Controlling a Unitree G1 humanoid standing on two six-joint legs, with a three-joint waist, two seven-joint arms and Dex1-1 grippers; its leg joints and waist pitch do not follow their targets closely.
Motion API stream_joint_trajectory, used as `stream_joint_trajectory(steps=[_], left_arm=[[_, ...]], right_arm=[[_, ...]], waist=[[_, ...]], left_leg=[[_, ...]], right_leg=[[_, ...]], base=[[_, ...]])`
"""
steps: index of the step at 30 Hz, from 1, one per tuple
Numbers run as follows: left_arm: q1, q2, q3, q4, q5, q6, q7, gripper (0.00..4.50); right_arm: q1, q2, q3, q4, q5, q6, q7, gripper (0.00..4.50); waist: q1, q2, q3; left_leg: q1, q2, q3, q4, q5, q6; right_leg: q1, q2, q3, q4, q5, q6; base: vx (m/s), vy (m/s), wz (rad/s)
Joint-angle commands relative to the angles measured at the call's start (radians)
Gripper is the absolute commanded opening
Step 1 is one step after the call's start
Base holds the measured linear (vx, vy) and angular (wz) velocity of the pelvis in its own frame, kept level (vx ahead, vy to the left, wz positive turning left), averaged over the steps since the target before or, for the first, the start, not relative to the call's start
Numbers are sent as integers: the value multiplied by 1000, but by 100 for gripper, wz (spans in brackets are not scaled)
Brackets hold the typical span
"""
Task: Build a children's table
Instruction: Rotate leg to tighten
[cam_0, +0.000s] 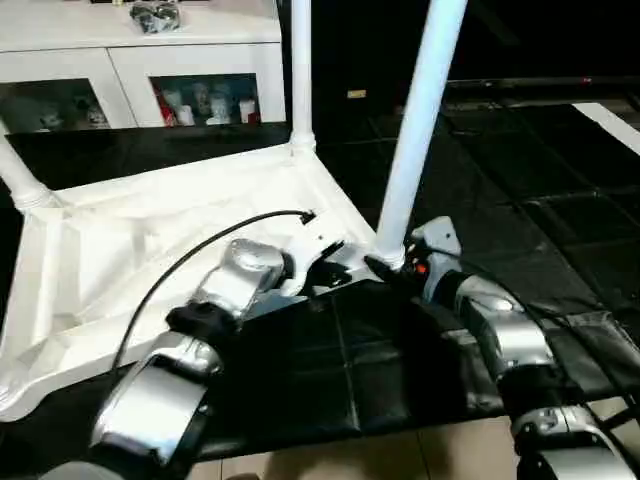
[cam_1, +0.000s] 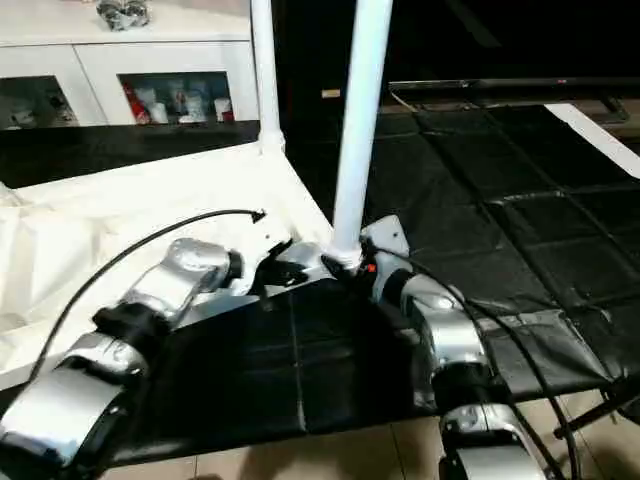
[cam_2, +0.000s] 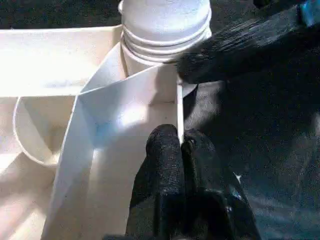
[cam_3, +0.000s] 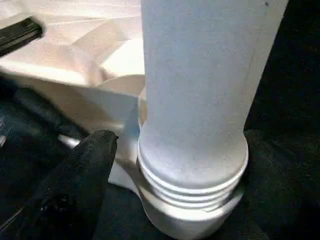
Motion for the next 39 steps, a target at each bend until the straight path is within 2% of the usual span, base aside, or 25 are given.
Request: stream_joint_trajectory(steps=[1, 3, 6, 7, 9, 13, 15, 22, 23, 26, 39], left_arm=[[-5, 8, -8, -32, -21, -81, -65, 0], [0, 33, -16, -29, -25, -107, -121, 0], [14, 83, -48, -31, -30, -161, -252, 0], [15, 91, -52, -35, -34, -158, -280, 0], [15, 98, -56, -37, -38, -157, -305, 0], [11, 129, -77, -39, -42, -179, -407, 0], [5, 143, -96, -32, -35, -211, -471, 0], [-5, 146, -106, -17, -32, -232, -491, 0], [-6, 145, -106, -17, -33, -233, -493, 0], [-6, 144, -105, -15, -34, -236, -497, 0], [1, 151, -100, -4, -31, -247, -490, 0]], right_arm=[[-16, -9, 63, -32, 21, -78, 135, 444], [-23, -46, 59, -20, 21, -98, 180, 448], [-29, -107, 68, -39, 55, -73, 329, 448], [-33, -117, 68, -40, 61, -63, 352, 448], [-40, -125, 68, -37, 67, -52, 376, 448], [-60, -161, 97, -30, 71, -39, 487, 448], [-71, -184, 138, -20, 62, -52, 574, 448], [-86, -182, 166, -9, 53, -57, 620, 430], [-88, -181, 167, -7, 53, -56, 625, 402], [-92, -180, 172, 0, 55, -58, 628, 388], [-79, -181, 190, 9, 44, -61, 644, 272]], waist=[[8, -4, -74], [8, -4, -76], [17, -8, -75], [20, -6, -76], [27, -5, -74], [40, -4, -72], [43, -6, -73], [47, -8, -75], [47, -8, -75], [47, -9, -75], [49, -10, -75]], left_leg=[[-3, 32, -12, -56, -75, 111], [-2, 36, -12, -54, -68, 119], [-1, 37, -10, -53, -74, 136], [1, 38, -9, -52, -76, 138], [2, 44, -10, -54, -78, 129], [5, 43, -10, -56, -105, 101], [4, 41, -10, -56, -108, 98], [3, 43, -11, -56, -94, 93], [2, 42, -10, -55, -90, 92], [2, 42, -10, -55, -85, 93], [1, 41, -10, -55, -85, 90]], right_leg=[[75, -79, 71, -75, -133, -165], [73, -77, 73, -65, -89, -180], [73, -77, 73, -63, -79, -191], [72, -78, 73, -62, -81, -195], [67, -79, 75, -62, -97, -198], [66, -81, 76, -66, -146, -187], [68, -81, 75, -67, -152, -181], [67, -82, 75, -66, -161, -170], [67, -81, 75, -66, -155, -170], [67, -81, 75, -64, -150, -171], [68, -81, 74, -66, -169, -159]], base=[[0, 0, 0], [0, 0, 0], [0, 0, 0], [0, 0, 0], [0, 0, 0], [0, 0, 0], [0, 0, 0], [0, 0, 0], [0, 0, 0], [0, 0, 0], [0, 0, 0]])
